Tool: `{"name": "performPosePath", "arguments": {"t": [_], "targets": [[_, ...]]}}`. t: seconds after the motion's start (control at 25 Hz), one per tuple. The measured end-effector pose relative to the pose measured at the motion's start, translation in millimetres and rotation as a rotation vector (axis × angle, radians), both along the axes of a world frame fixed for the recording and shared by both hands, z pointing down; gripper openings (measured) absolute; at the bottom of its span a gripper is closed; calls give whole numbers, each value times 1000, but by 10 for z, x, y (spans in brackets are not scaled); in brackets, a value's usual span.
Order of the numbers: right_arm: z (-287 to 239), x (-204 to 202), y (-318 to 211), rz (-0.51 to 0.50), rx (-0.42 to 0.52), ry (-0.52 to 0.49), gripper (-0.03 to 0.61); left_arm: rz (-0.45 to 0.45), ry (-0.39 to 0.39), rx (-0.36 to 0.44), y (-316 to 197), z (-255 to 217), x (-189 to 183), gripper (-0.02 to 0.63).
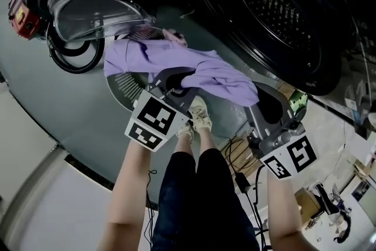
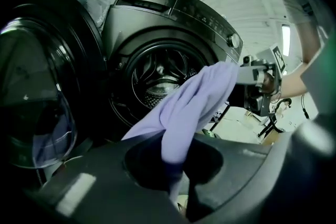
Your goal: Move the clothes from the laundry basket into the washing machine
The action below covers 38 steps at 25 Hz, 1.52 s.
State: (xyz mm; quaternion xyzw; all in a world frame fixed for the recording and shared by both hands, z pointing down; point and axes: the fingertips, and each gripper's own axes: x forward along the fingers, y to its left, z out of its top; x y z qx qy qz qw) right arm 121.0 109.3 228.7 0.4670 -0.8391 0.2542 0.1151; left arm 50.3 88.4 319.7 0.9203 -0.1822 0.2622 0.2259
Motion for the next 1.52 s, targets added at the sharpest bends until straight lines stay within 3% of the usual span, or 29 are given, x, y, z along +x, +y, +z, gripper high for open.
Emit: {"name": "performPosePath", "arguments": {"t": [0.12, 0.28, 0.44, 0.6, 0.72, 0.8, 0.84, 1.0, 1.08, 1.2, 1.32, 1.52], "targets": [[199, 64, -16, -21, -41, 127, 55, -15, -12, 10, -50, -76, -60, 28], [431, -30, 38, -151, -81, 269, 78, -28, 3, 25, -154, -259, -78, 28], [609, -264, 42, -276, -125, 325, 258, 4, 26, 66, -237, -480, 18, 28], [641, -421, -63, -299, -122, 363, 397, 82, 52, 94, -219, -663, 120, 28], [593, -527, -179, -349, -70, 389, 430, 162, 102, 96, -143, -810, 210, 28], [549, -589, -256, -363, -38, 378, 425, 217, 125, 101, -103, -904, 258, 28], [518, -609, -300, -360, -14, 372, 392, 236, 143, 98, -83, -949, 285, 28], [345, -631, -438, -267, 99, 268, 177, 217, 244, 66, -72, -1092, 406, 26], [329, -578, -451, -196, 98, 209, 120, 170, 285, 47, -93, -1085, 444, 26], [479, -452, -396, -128, 33, 202, 107, 82, 307, 18, -128, -977, 463, 41], [692, -266, -371, -42, -22, 220, 104, -28, 286, -14, -170, -764, 415, 113], [1018, 321, -399, 247, -119, 224, 103, -100, 224, -75, -146, -437, 253, 141]]}}
